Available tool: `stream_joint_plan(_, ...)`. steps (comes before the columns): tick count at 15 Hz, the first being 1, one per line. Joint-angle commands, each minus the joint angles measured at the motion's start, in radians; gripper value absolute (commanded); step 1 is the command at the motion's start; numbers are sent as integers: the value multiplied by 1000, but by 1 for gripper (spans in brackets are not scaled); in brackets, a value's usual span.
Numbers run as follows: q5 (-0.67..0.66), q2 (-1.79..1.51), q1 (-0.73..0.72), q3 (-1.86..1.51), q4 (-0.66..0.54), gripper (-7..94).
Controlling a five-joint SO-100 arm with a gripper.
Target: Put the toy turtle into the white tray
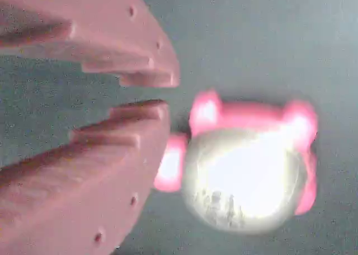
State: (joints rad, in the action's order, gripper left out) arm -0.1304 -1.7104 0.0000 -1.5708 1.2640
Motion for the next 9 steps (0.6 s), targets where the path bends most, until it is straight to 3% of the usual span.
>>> stream_joint_plan(1, -9, 107, -6, 324, 123, 0)
stream_joint_plan(6, -57, 328, 41, 456, 97, 0)
stream_joint_plan(9, -81, 468, 80, 574, 107, 12)
